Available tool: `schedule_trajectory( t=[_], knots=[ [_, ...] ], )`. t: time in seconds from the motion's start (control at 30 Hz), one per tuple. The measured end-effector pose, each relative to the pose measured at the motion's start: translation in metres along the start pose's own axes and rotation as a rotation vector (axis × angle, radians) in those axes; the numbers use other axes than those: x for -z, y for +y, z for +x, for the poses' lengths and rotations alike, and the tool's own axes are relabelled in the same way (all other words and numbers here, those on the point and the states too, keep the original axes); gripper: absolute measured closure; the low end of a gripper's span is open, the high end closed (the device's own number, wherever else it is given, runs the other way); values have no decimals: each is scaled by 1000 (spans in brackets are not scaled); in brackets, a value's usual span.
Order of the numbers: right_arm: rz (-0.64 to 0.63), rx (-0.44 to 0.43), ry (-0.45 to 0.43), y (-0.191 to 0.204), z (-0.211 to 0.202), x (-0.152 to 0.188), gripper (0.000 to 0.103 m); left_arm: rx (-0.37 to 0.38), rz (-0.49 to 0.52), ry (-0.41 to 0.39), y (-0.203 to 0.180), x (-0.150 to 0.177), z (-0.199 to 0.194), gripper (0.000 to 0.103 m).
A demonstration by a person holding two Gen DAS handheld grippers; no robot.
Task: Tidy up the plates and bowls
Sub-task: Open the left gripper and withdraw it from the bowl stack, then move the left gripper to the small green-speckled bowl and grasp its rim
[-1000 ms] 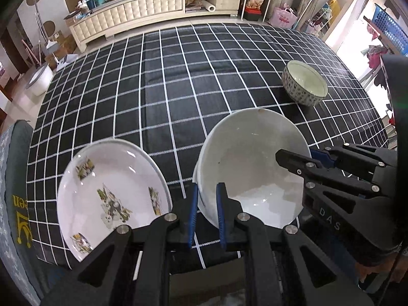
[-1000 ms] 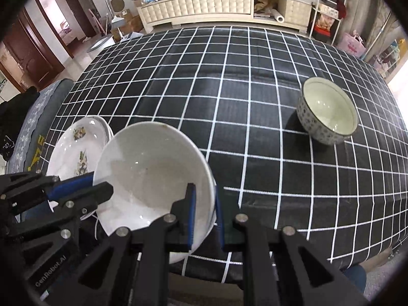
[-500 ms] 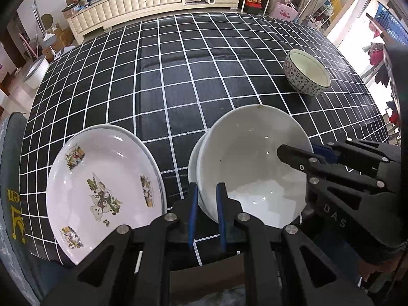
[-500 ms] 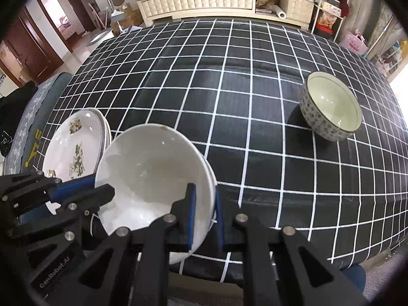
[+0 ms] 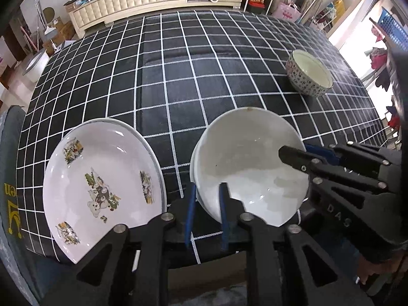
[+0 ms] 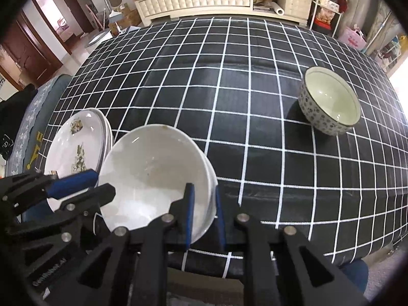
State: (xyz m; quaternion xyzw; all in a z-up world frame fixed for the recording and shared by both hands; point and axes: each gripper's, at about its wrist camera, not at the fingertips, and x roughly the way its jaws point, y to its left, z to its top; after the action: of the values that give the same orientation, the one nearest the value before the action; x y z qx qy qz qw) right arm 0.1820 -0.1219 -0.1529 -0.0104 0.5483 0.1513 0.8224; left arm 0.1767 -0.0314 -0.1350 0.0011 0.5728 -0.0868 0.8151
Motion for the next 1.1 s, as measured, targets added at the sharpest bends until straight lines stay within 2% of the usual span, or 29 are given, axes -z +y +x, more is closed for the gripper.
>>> schedule_trajectory(
  t=[0.07,0.13,0.2,0.27,0.33,0.43,0.63,0.7,0.83,0.9,1.1],
  knots=[
    [19,1,-25,-5,-10,1,61,8,-1,-22,0,0,-7,77],
    [48,-14,-58,-11,-23,1,57,12,0,-43,0,0,-12,73],
    [56,-9,-95,-15,-37,1,51,13,3,-65,0,-1,-20,69],
    [56,0,-138,-17,-52,1,40,24,0,-89,0,-2,-29,65],
    [57,9,-170,-19,-65,2,36,28,0,-111,-1,-3,-36,64],
    [60,27,-218,-24,-85,1,33,30,6,-156,-6,-4,-51,59],
    [63,40,-290,-33,-116,-2,27,41,45,-232,-23,-11,-80,57],
    [62,44,-306,-36,-124,-3,25,44,51,-261,-29,-17,-88,48],
    [58,45,-338,-45,-139,-5,20,52,67,-309,-41,-26,-102,46],
    [55,48,-351,-51,-145,-7,17,58,77,-327,-48,-30,-108,41],
    [62,64,-387,-74,-158,-15,8,54,97,-372,-69,-45,-122,41]
  ],
)
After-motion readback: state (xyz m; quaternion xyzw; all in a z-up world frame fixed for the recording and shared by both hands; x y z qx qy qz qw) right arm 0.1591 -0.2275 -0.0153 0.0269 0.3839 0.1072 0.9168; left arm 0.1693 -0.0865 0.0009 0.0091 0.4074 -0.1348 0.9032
